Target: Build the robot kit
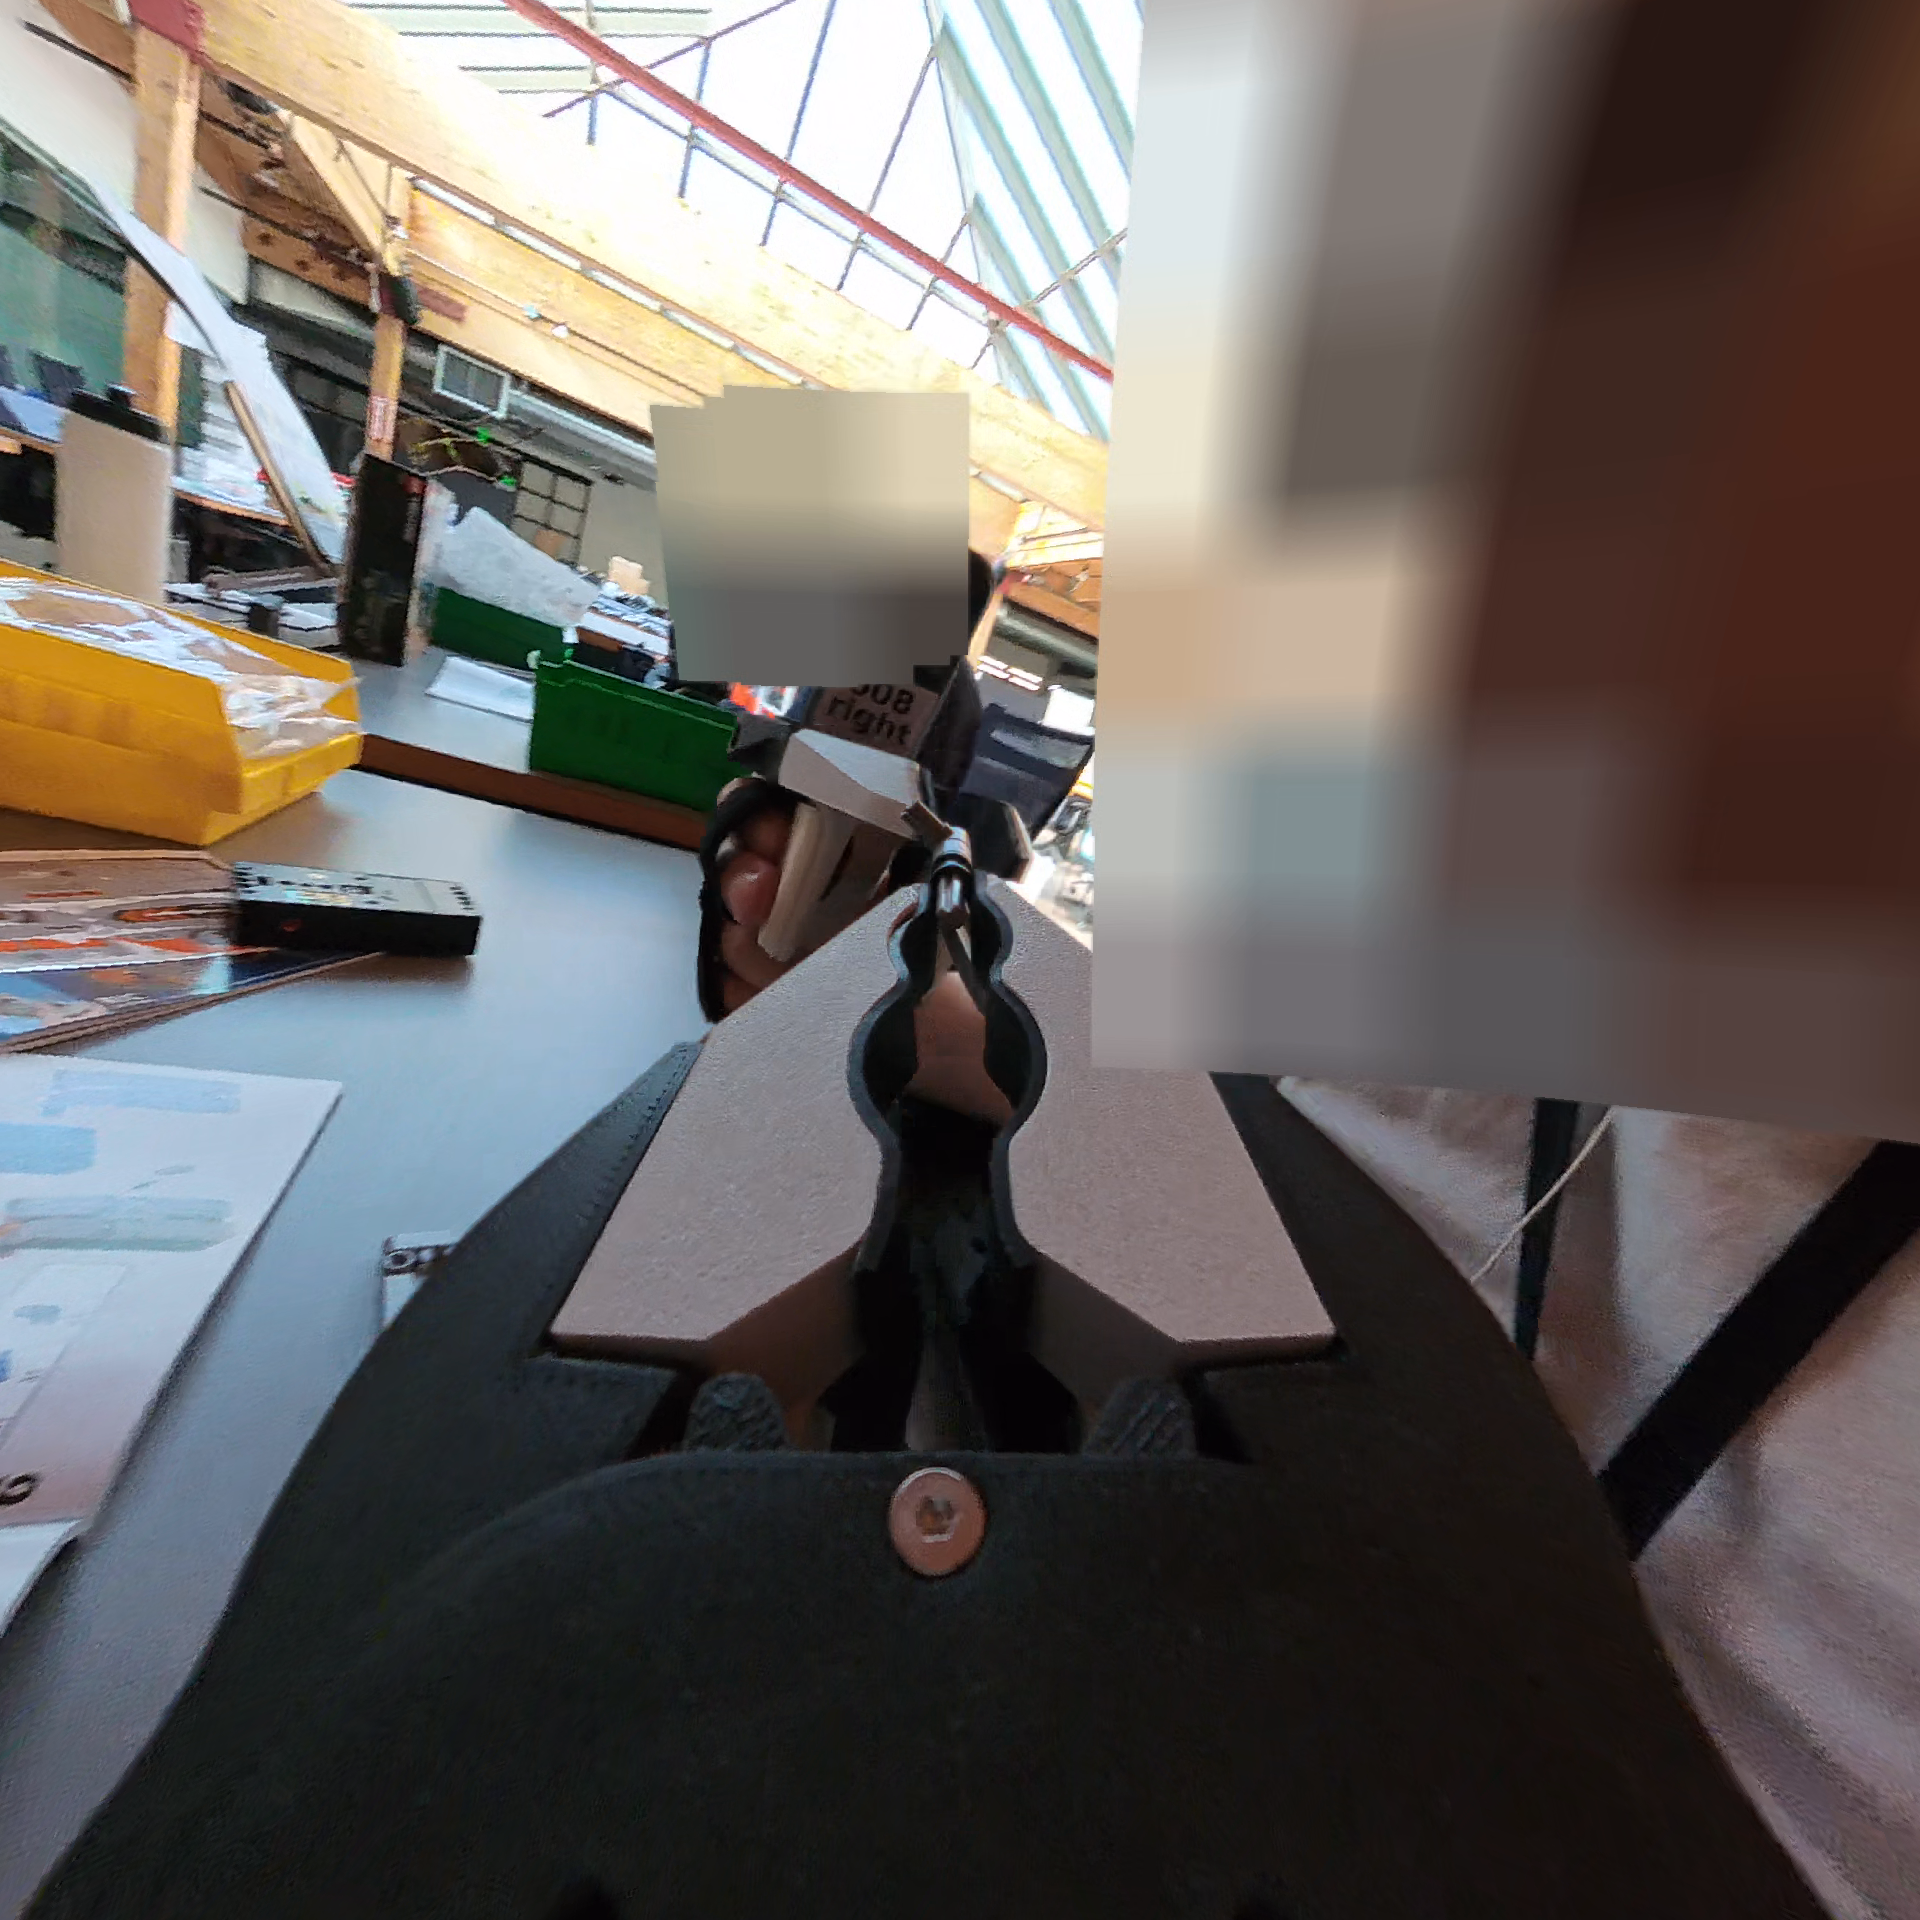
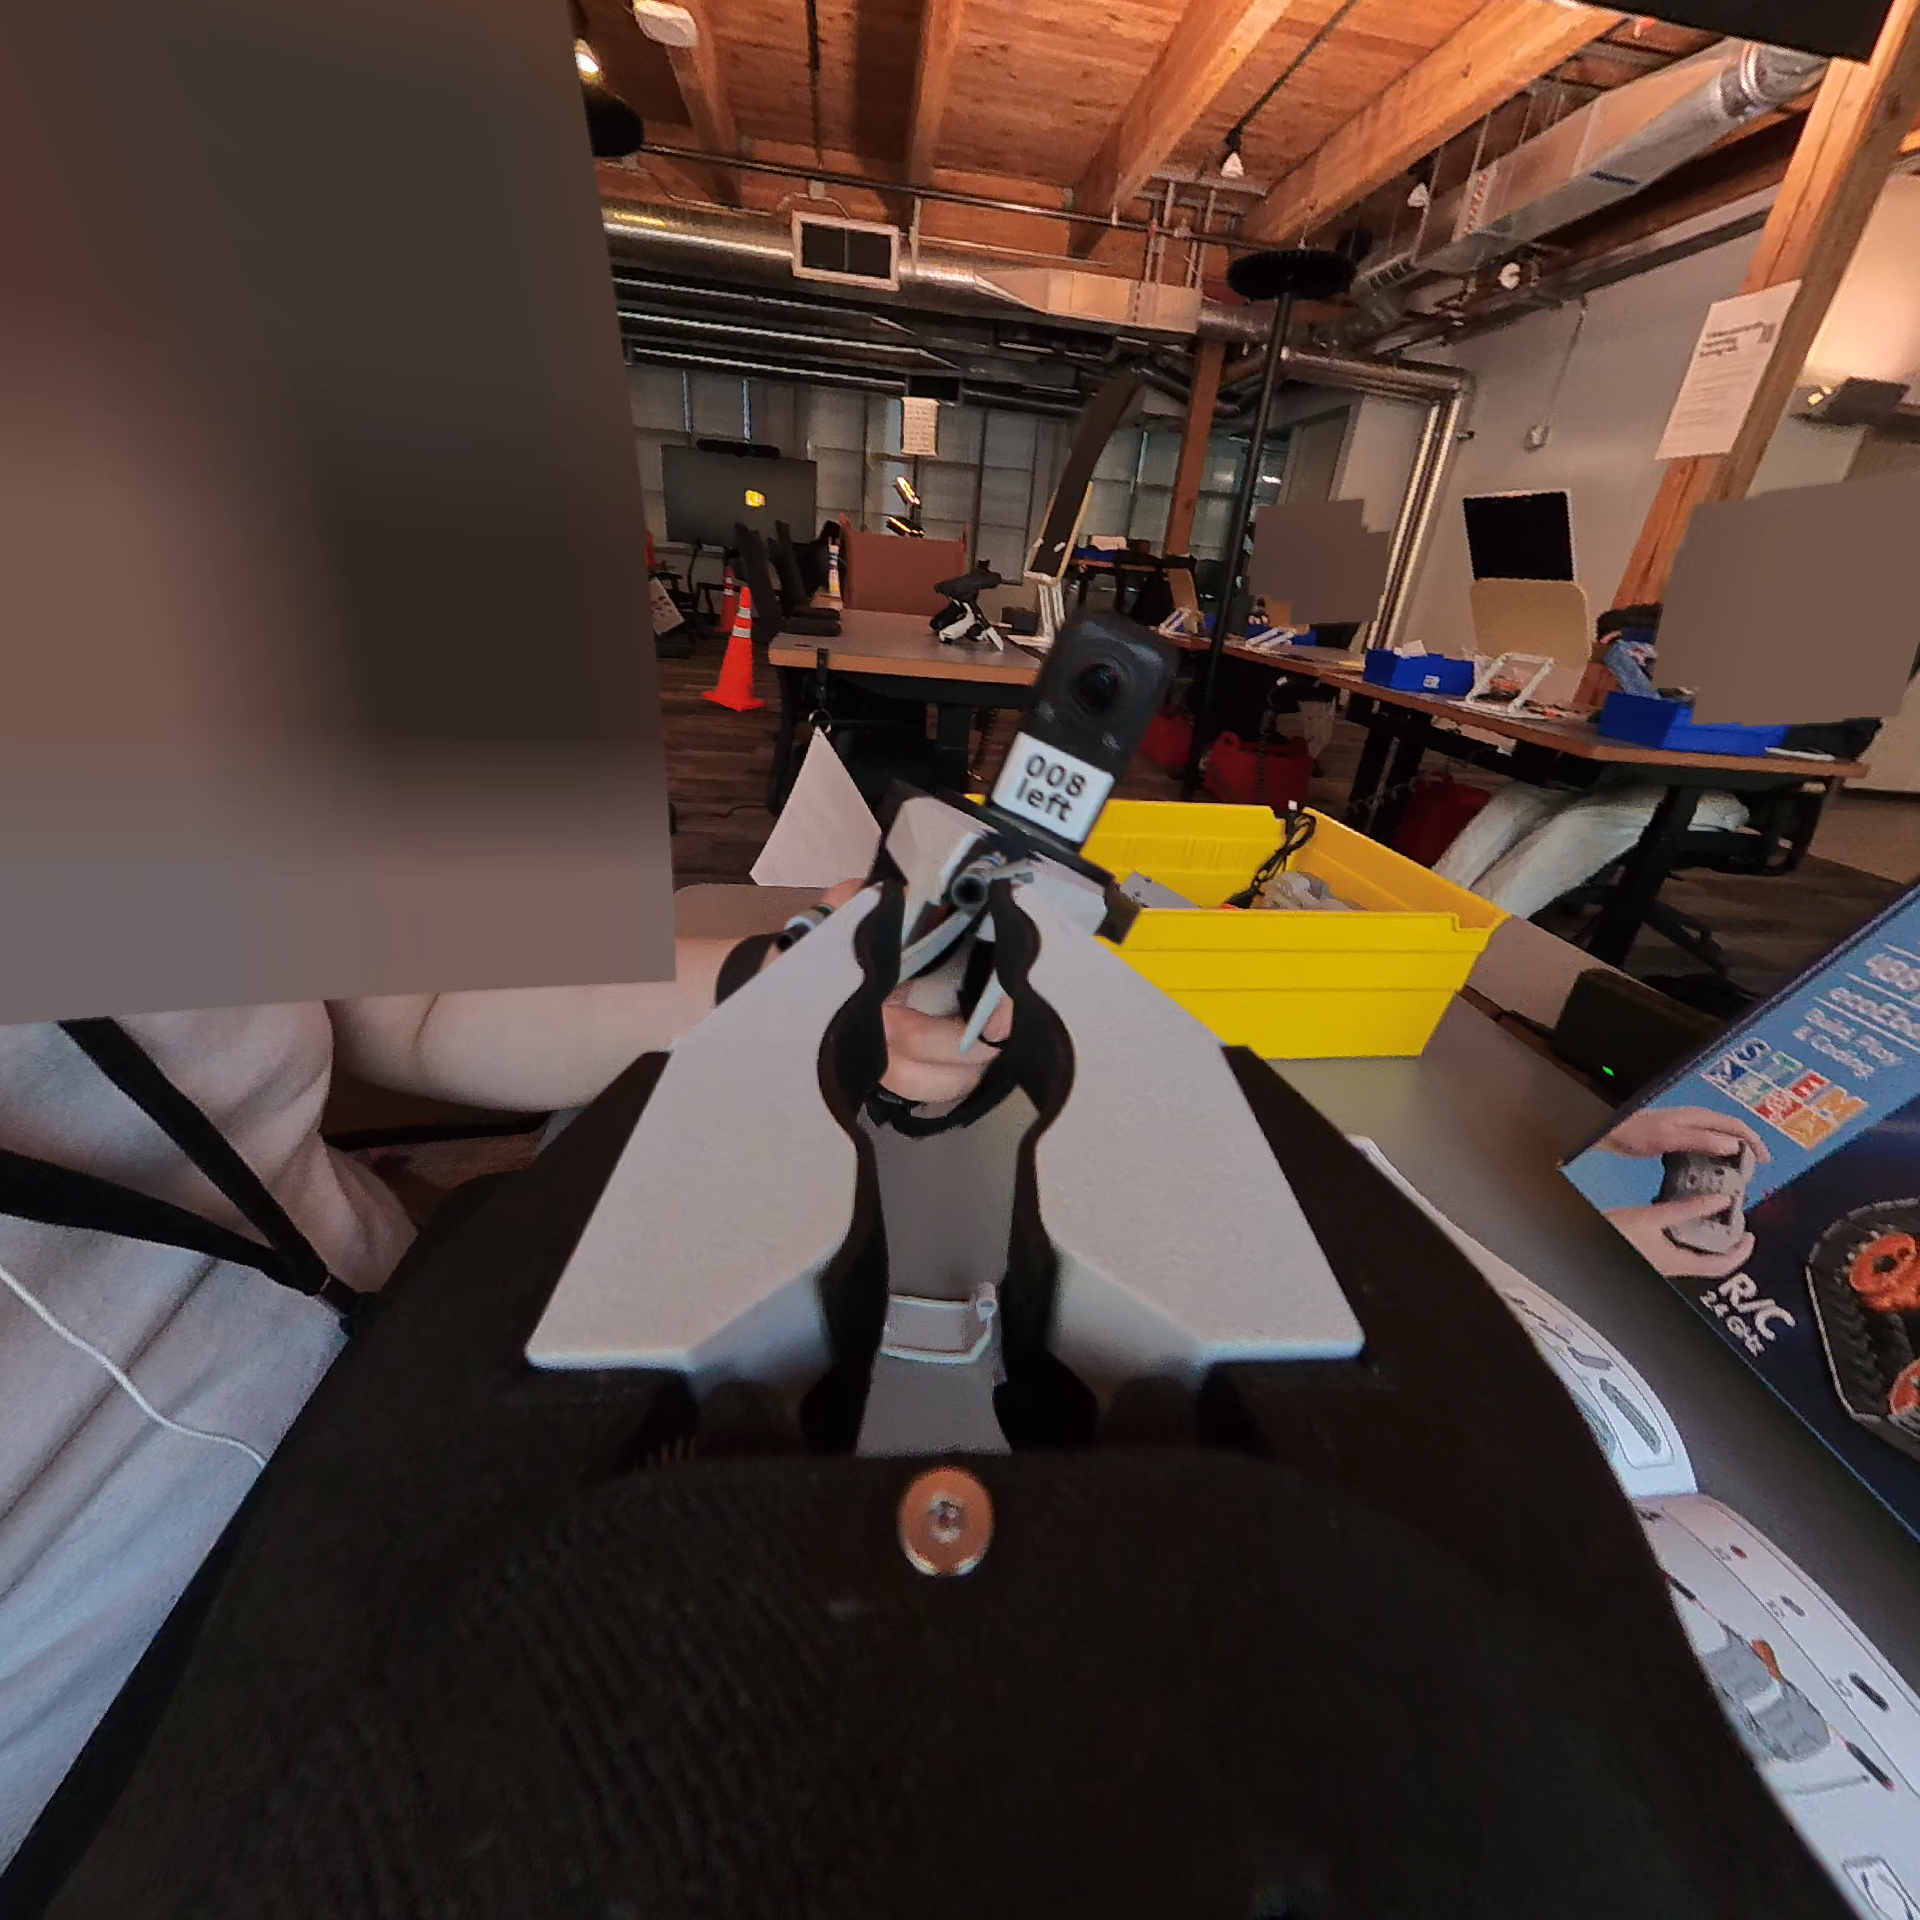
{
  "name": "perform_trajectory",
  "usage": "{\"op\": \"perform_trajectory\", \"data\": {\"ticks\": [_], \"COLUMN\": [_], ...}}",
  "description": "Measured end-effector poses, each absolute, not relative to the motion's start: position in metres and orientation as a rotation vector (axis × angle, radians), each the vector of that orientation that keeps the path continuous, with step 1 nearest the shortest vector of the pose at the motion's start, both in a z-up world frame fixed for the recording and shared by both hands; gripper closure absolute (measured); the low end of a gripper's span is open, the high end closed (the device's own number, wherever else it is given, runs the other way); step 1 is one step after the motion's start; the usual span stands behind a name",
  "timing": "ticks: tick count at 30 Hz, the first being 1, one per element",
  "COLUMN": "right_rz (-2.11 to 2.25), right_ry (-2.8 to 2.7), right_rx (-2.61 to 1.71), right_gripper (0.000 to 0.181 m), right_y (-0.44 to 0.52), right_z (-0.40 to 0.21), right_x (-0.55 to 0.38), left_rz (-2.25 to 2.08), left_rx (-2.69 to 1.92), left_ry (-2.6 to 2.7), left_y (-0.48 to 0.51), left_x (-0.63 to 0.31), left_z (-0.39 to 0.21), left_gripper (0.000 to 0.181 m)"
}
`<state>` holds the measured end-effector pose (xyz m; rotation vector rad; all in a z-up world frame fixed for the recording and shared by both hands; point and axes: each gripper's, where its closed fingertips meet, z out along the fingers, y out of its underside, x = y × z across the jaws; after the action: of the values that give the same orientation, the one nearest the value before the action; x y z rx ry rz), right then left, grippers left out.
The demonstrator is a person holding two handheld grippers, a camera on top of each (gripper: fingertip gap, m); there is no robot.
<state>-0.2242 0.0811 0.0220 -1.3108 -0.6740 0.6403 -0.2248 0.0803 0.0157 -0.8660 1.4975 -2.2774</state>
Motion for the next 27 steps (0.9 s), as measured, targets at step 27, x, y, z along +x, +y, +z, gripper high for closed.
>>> {"op": "perform_trajectory", "data": {"ticks": [27], "right_rz": [0.898], "right_ry": [-0.496], "right_rx": [-1.534], "right_gripper": [0.175], "right_y": [0.101], "right_z": [-0.004], "right_x": [-0.21], "left_rz": [-1.789], "left_rx": [-0.98], "left_ry": [1.595], "left_y": [0.092], "left_x": [-0.205], "left_z": [-0.008], "left_gripper": [0.178]}}
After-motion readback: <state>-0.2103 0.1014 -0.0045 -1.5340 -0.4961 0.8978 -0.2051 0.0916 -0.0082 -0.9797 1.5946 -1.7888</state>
